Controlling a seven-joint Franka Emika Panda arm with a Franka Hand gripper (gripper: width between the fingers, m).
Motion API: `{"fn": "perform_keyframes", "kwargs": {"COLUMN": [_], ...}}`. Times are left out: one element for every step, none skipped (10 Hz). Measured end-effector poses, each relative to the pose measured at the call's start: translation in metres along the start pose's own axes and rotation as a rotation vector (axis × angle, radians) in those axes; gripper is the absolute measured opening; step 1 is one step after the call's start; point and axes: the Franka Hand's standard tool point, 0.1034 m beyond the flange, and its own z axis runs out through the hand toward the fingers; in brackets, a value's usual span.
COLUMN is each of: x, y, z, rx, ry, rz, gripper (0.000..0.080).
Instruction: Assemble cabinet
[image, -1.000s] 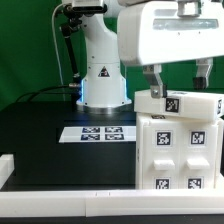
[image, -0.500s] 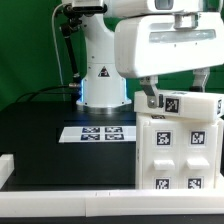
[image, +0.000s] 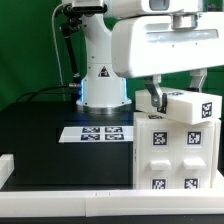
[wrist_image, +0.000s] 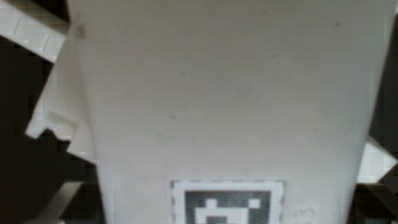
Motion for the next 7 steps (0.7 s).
{"fn": "perform_keyframes", "kwargs": {"x": [-0.0005, -0.0018, -0.0023, -0.0021, -0.0019, -0.0008, -0.0002], "y": [0.0002, 0.0005, 0.001, 0.001, 0.0006, -0.0006, -0.001], "z": [0.0002, 0.0002, 0.0002, 0.0002, 0.0003, 0.0005, 0.0005], "rx": [-0.003, -0.005, -0.005, -0.005, -0.004, -0.003, -0.002], "ry": [0.012, 0.022, 0.03, 0.036, 0.045, 0.054, 0.059], "rz": [0.13, 0.242, 0.339, 0.468, 0.598, 0.686, 0.768], "gripper": [0.0558, 0.0558, 0.0558, 0.056, 0.056, 0.056, 0.056]}}
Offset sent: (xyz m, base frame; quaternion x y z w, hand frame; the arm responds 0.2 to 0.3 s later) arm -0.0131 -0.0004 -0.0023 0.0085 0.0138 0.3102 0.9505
